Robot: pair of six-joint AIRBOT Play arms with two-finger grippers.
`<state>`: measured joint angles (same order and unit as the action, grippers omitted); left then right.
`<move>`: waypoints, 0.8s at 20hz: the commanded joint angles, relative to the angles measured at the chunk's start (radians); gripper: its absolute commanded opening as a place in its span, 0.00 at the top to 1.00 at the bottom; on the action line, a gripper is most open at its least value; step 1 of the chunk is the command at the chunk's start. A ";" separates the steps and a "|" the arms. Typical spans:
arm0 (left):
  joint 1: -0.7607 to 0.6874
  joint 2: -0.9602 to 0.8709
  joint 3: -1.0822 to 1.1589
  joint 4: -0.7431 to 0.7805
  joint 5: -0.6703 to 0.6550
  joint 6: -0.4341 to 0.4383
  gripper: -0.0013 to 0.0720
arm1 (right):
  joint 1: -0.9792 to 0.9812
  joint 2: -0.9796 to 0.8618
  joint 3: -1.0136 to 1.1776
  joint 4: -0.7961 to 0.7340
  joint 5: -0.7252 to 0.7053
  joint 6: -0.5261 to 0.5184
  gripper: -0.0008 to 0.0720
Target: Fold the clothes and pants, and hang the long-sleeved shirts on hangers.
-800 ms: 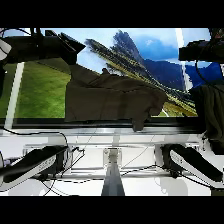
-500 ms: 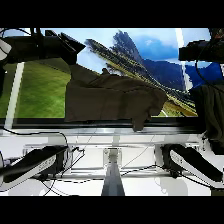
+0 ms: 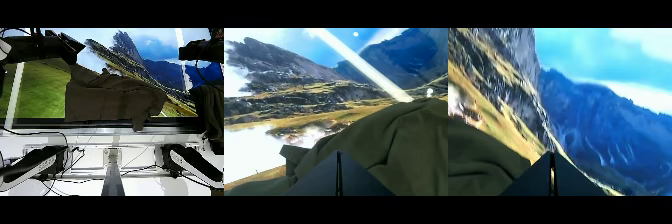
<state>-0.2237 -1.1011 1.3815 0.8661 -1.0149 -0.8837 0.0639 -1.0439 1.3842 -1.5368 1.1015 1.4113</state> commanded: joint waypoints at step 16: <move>0.006 0.001 0.000 -0.023 -0.048 -0.006 0.96 | -0.282 0.027 -0.759 0.503 0.259 -0.257 0.97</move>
<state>-0.2184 -1.1011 1.3815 0.8379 -1.0431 -0.8906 -0.2066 -1.0252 0.8059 -1.2640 1.3682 1.2411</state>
